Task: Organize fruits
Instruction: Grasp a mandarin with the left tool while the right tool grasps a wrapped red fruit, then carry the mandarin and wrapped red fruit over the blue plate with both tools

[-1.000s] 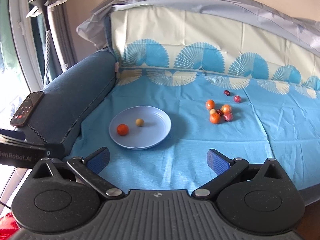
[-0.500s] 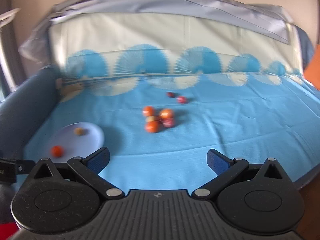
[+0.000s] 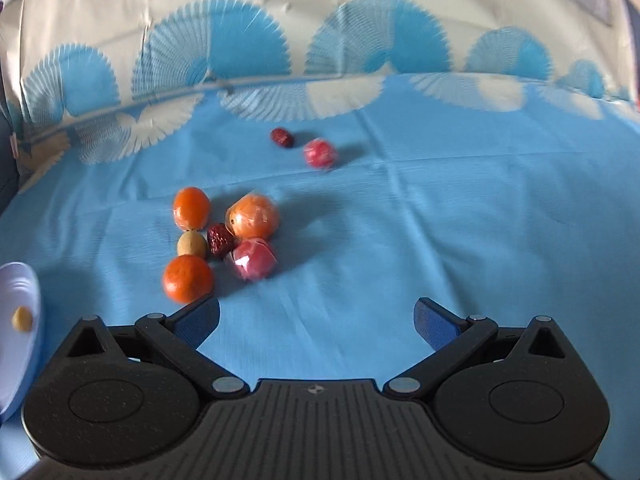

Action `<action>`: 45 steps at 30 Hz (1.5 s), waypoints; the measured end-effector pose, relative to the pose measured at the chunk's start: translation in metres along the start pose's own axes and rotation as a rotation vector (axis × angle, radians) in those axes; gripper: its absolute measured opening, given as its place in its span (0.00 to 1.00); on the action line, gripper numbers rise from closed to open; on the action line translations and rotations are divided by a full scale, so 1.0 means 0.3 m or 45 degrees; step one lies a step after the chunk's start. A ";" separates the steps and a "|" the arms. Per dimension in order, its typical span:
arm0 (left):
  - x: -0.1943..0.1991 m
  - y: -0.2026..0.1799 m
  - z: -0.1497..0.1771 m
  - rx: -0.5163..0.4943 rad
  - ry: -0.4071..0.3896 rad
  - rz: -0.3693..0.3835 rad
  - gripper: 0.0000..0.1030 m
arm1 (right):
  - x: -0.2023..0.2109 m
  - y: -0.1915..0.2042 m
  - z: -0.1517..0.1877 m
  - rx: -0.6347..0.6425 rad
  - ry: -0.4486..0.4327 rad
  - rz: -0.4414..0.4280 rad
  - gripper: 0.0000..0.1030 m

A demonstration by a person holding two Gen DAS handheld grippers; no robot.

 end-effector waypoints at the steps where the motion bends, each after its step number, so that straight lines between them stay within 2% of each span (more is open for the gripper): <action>1: -0.026 -0.001 -0.004 -0.001 0.013 -0.009 1.00 | -0.044 0.012 -0.013 0.020 -0.003 0.002 0.99; 6: -0.124 -0.008 -0.027 0.035 0.055 -0.017 1.00 | -0.176 0.038 -0.027 0.119 -0.082 0.025 0.96; 8: -0.158 -0.029 -0.052 0.049 0.027 -0.002 1.00 | -0.175 -0.004 -0.028 0.073 -0.115 0.026 0.93; 11: -0.221 -0.083 -0.106 0.075 0.005 0.032 1.00 | -0.163 -0.094 -0.013 0.024 -0.141 0.109 0.92; 14: -0.283 -0.145 -0.158 0.099 -0.020 0.079 1.00 | -0.160 -0.177 0.002 0.006 -0.160 0.083 0.92; 17: -0.355 -0.196 -0.202 0.107 -0.012 0.083 1.00 | -0.162 -0.210 0.000 0.035 -0.153 0.053 0.95; 22: -0.435 -0.227 -0.240 0.135 0.028 0.110 1.00 | -0.176 -0.182 -0.018 0.094 -0.151 0.033 0.97; 26: -0.463 -0.203 -0.256 0.163 0.066 0.094 1.00 | -0.192 -0.151 -0.037 0.127 -0.161 0.010 0.95; 27: -0.459 -0.192 -0.257 0.186 0.065 0.114 0.95 | -0.194 -0.141 -0.043 0.143 -0.164 -0.001 0.93; 28: -0.449 -0.181 -0.255 0.210 0.056 0.150 0.79 | -0.194 -0.128 -0.046 0.160 -0.171 -0.019 0.83; 29: -0.434 -0.175 -0.252 0.220 0.039 0.203 0.66 | -0.191 -0.116 -0.049 0.175 -0.182 -0.046 0.66; 30: -0.418 -0.177 -0.249 0.199 0.023 0.241 0.37 | -0.185 -0.104 -0.051 0.196 -0.195 -0.066 0.52; 31: -0.406 -0.181 -0.246 0.168 0.020 0.243 0.38 | -0.180 -0.092 -0.054 0.217 -0.196 -0.082 0.32; 34: -0.370 -0.185 -0.226 0.131 -0.018 0.217 0.38 | -0.163 -0.082 -0.053 0.198 -0.173 -0.045 0.32; 38: -0.285 -0.156 -0.203 0.101 -0.015 0.211 0.38 | -0.079 -0.107 -0.051 0.082 -0.169 -0.017 0.32; 40: -0.208 -0.124 -0.178 0.088 -0.033 0.203 0.38 | 0.012 -0.114 -0.056 0.033 -0.214 -0.012 0.32; 45: 0.034 -0.006 -0.064 0.085 -0.052 0.201 0.38 | 0.293 -0.058 -0.050 -0.022 -0.329 -0.117 0.32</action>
Point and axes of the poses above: each gripper's, at about its wrist camera, not at the fingertips, and x roughly against the way its jaws point, y to its left, z to its underside, the point moved 3 cm from there along -x, roughly the way its jaws point, and after that the axes turned 4 degrees about x, right-handed, at the moved point
